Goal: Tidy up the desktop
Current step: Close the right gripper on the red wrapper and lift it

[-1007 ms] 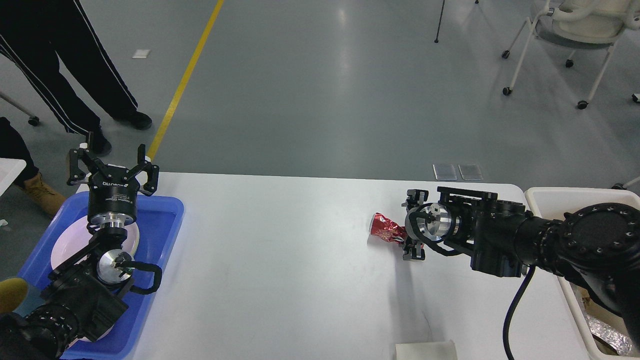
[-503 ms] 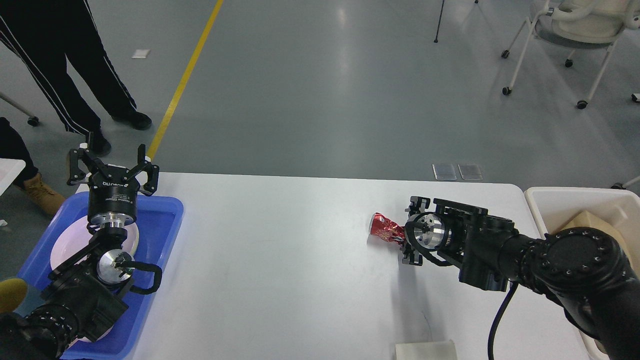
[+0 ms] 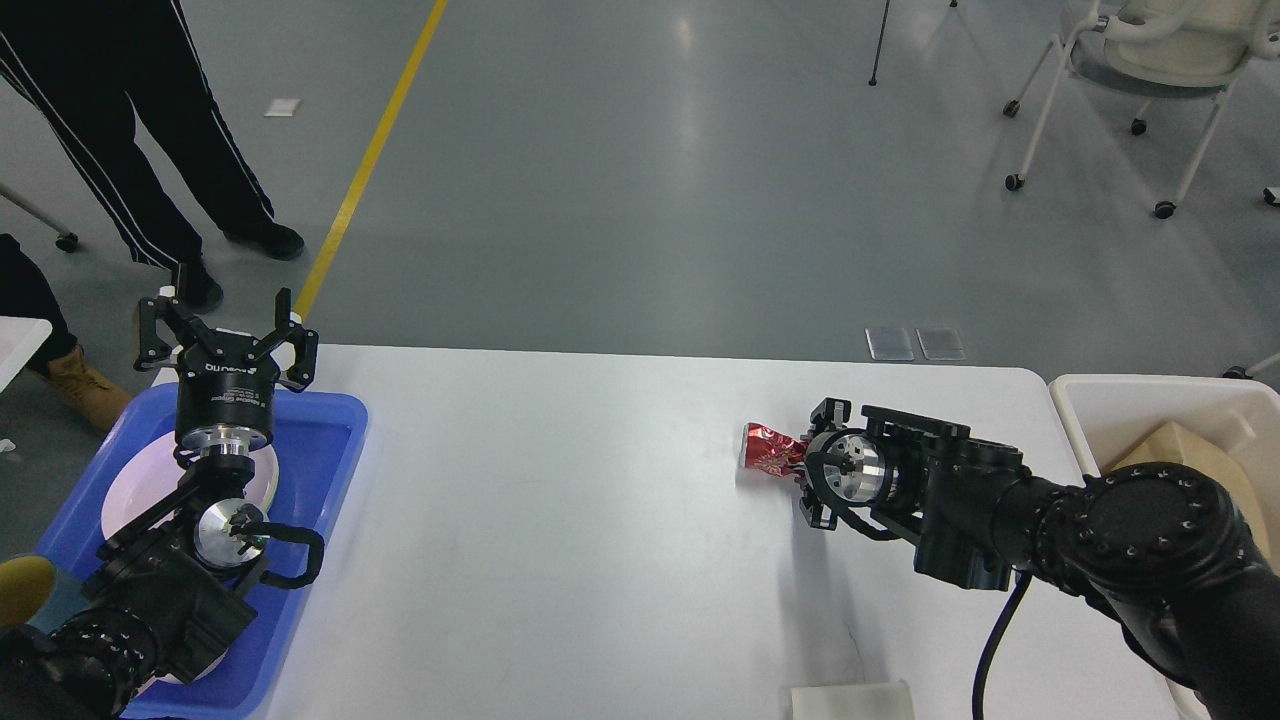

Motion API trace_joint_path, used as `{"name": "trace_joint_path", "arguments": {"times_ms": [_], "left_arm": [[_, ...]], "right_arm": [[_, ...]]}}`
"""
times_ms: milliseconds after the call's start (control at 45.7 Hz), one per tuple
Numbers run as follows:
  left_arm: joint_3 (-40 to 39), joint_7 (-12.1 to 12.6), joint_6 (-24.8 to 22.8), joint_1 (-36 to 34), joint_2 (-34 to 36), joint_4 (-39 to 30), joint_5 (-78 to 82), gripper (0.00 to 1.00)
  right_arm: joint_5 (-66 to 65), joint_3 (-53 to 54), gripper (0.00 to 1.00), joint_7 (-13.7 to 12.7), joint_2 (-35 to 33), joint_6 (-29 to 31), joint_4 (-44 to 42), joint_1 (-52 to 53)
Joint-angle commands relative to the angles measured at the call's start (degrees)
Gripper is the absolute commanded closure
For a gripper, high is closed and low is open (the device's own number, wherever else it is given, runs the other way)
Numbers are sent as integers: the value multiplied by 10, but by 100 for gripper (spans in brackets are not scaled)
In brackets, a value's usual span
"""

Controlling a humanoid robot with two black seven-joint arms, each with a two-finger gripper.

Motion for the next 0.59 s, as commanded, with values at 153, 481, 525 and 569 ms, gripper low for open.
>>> {"name": "trace_joint_path", "arguments": {"times_ms": [153,481,525,569], "left_arm": [[0,0,0,0,0,0,0,3],[0,0,0,0,0,0,0,3],[0,0,0,0,0,0,0,3],[0,0,0,0,0,0,0,3]], "right_arm": [[-13,0,100,0,-2,-4,6,1],[-92,-17,100,0,-85,-5,170,62],[-136,-26,100,0,-118,-5,228,78],[-175,-40,100,0,-148,-5,281,96]]}}
